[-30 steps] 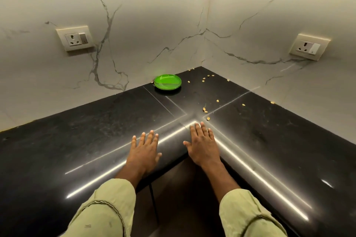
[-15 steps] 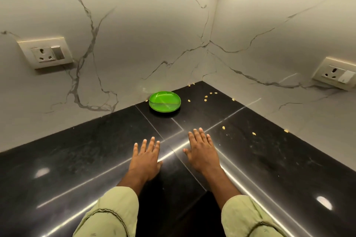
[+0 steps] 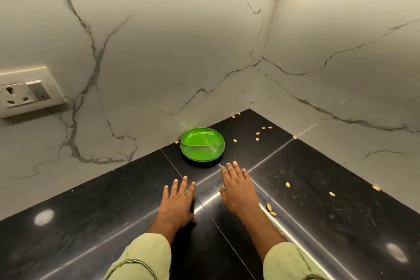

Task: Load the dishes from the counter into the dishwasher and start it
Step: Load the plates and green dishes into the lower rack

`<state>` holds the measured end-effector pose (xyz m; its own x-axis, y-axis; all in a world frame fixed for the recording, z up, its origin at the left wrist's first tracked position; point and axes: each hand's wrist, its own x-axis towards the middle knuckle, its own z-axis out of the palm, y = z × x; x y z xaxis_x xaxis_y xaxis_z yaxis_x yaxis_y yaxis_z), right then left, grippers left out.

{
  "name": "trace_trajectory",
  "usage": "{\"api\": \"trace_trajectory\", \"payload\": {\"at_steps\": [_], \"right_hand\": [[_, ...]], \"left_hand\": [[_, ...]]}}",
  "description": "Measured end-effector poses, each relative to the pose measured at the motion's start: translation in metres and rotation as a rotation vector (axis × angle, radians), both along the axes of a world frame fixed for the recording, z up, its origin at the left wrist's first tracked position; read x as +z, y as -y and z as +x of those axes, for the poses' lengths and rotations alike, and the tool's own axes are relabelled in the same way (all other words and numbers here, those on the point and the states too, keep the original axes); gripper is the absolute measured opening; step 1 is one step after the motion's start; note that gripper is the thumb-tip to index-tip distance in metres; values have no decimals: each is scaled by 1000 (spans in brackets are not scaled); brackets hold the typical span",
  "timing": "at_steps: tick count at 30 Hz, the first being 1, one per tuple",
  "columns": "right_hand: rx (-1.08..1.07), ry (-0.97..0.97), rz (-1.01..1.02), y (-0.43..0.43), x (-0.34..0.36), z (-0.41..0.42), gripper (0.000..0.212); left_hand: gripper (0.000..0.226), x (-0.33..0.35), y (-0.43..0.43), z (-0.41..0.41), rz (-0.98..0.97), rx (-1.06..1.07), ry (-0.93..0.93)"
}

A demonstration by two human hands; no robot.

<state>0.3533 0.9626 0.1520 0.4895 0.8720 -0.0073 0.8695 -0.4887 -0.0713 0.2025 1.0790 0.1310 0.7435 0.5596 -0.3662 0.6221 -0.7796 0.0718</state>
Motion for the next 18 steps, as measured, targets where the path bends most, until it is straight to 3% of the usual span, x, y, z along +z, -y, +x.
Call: {"api": "trace_trajectory", "payload": {"at_steps": [6, 18], "right_hand": [[77, -3, 22, -53, -9, 25, 62], [197, 4, -67, -139, -37, 54, 66]], "left_hand": [[131, -15, -32, 18, -172, 99, -64], [150, -14, -56, 48, -296, 176, -242]]}}
